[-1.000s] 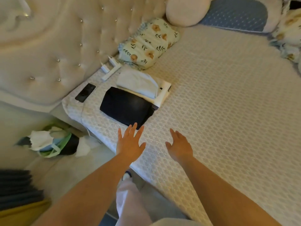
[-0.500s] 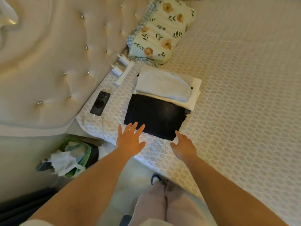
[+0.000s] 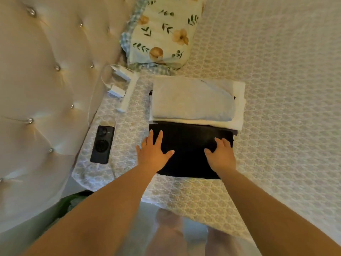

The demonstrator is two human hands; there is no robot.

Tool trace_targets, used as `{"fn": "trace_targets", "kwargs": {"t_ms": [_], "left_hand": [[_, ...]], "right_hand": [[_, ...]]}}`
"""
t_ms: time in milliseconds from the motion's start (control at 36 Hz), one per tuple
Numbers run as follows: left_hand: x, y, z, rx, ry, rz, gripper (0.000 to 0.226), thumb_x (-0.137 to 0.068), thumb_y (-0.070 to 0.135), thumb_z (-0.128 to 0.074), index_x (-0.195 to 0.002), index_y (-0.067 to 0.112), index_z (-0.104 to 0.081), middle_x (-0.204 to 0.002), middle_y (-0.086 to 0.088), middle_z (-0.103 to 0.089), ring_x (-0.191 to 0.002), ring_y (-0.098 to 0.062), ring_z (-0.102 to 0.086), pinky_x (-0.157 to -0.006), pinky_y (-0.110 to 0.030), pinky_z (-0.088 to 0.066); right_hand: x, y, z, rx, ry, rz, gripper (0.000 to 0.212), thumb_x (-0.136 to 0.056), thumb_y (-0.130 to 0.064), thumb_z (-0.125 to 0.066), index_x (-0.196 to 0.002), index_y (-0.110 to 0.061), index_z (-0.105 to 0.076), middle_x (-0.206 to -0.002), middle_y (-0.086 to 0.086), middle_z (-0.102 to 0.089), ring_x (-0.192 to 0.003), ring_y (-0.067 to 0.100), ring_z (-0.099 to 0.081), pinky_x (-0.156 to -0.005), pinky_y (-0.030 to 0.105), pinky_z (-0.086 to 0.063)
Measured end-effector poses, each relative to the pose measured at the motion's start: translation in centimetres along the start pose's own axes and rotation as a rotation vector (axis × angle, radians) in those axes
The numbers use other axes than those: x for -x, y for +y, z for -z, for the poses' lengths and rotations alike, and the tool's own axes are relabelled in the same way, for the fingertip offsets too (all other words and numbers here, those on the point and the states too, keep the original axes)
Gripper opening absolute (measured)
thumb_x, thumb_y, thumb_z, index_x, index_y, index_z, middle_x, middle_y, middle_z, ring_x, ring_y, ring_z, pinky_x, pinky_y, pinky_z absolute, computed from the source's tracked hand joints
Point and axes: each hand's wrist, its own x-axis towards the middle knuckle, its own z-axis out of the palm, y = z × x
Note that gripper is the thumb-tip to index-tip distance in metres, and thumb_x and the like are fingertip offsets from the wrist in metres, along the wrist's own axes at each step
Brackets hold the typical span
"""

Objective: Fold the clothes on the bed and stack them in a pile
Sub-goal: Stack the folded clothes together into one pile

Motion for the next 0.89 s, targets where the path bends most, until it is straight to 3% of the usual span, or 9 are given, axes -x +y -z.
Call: {"fn": "trace_targets", "kwargs": {"t_ms": [83, 222, 278, 361, 500, 583, 639, 722, 889], "left_hand": [[-3.2, -0.4, -1.5, 0.138, -0.008, 0.058, 0.094, -0.085, 0.073, -0.036, -0.147, 0.032, 0.022, -0.157, -0.001, 0.024, -0.147, -0.027, 0.001, -0.116, -0.054, -0.010], [-7.2, -1.3, -4.3, 0.440, -0.100, 0.170, 0.099, -0.084, 0.071, -0.044, -0.146, 0.033, 0.024, -0.160, -0.002, 0.014, -0.145, -0.030, -0.015, -0.112, -0.053, -0.025], [-8.1, -1.6, -5.2, 0.528, -0.100, 0.187, 0.101, -0.082, 0.071, -0.046, -0.148, 0.033, 0.021, -0.160, -0.001, 0.011, -0.145, -0.031, -0.015, -0.112, -0.050, -0.027], [-9.0, -2.1, -6.1, 0.587, -0.082, 0.254, 0.109, -0.074, 0.075, -0.052, -0.150, 0.033, 0.013, -0.160, -0.006, 0.000, -0.144, -0.035, -0.014, -0.114, -0.050, -0.023], [-9.8, -2.9, -6.2, 0.784, -0.078, 0.368, 0.117, -0.060, 0.068, -0.074, -0.151, 0.025, -0.015, -0.151, -0.010, -0.021, -0.132, -0.036, -0.036, -0.103, -0.047, -0.037], [-9.4, -3.2, -5.7, 1.031, -0.141, 0.354, 0.094, -0.052, 0.058, -0.082, -0.130, 0.019, -0.046, -0.122, -0.001, -0.059, -0.104, -0.020, -0.061, -0.086, -0.033, -0.051], [-9.1, -3.5, -5.0, 1.130, -0.231, 0.325, 0.081, -0.050, 0.056, -0.081, -0.118, 0.021, -0.057, -0.109, 0.002, -0.068, -0.094, -0.016, -0.066, -0.083, -0.032, -0.053], [-8.9, -3.9, -4.2, 1.217, -0.352, 0.326, 0.077, -0.055, 0.052, -0.081, -0.123, 0.023, -0.059, -0.111, -0.002, -0.070, -0.099, -0.025, -0.067, -0.095, -0.045, -0.050], [-6.9, -3.0, -3.1, 1.205, -0.276, 0.344, 0.067, -0.073, 0.041, -0.079, -0.132, 0.026, -0.052, -0.119, -0.004, -0.065, -0.107, -0.029, -0.063, -0.098, -0.051, -0.047]], "right_hand": [[-2.2, -0.2, -1.7, -0.162, 0.143, -0.202, 0.075, -0.094, -0.044, -0.052, -0.151, -0.011, -0.017, -0.159, 0.007, -0.010, -0.144, 0.028, -0.016, -0.111, 0.047, -0.027], [-6.0, 0.8, -3.9, -0.247, 0.085, -0.362, 0.092, -0.090, -0.057, -0.048, -0.152, -0.009, 0.001, -0.160, 0.009, 0.003, -0.146, 0.030, -0.008, -0.113, 0.052, -0.024], [-7.0, 1.8, -4.2, -0.312, 0.086, -0.355, 0.099, -0.086, -0.058, -0.055, -0.152, -0.009, -0.002, -0.159, 0.011, -0.003, -0.144, 0.032, -0.014, -0.112, 0.051, -0.026], [-8.1, 3.5, -4.1, -0.519, 0.064, -0.386, 0.105, -0.071, -0.056, -0.073, -0.150, -0.013, -0.020, -0.151, 0.011, -0.029, -0.136, 0.035, -0.033, -0.110, 0.048, -0.033], [-8.5, 5.7, -4.1, -0.665, -0.012, -0.403, 0.092, -0.064, -0.051, -0.081, -0.140, -0.018, -0.042, -0.142, 0.009, -0.034, -0.126, 0.034, -0.043, -0.107, 0.048, -0.039], [-7.7, 5.9, -4.4, -0.910, -0.115, -0.416, 0.085, -0.052, -0.048, -0.081, -0.126, -0.011, -0.058, -0.122, 0.010, -0.063, -0.107, 0.030, -0.062, -0.097, 0.047, -0.049], [-7.0, 5.7, -4.3, -0.951, -0.200, -0.467, 0.074, -0.057, -0.048, -0.080, -0.116, -0.008, -0.064, -0.109, 0.010, -0.069, -0.098, 0.030, -0.066, -0.093, 0.045, -0.051], [-6.8, 5.5, -4.0, -0.897, -0.223, -0.484, 0.062, -0.067, -0.047, -0.079, -0.111, -0.006, -0.065, -0.104, 0.010, -0.070, -0.094, 0.031, -0.066, -0.090, 0.043, -0.052], [-5.5, 4.8, -2.7, -0.878, -0.118, -0.422, 0.043, -0.074, -0.043, -0.077, -0.101, -0.015, -0.059, -0.087, 0.001, -0.064, -0.078, 0.022, -0.062, -0.069, 0.033, -0.048]]}}
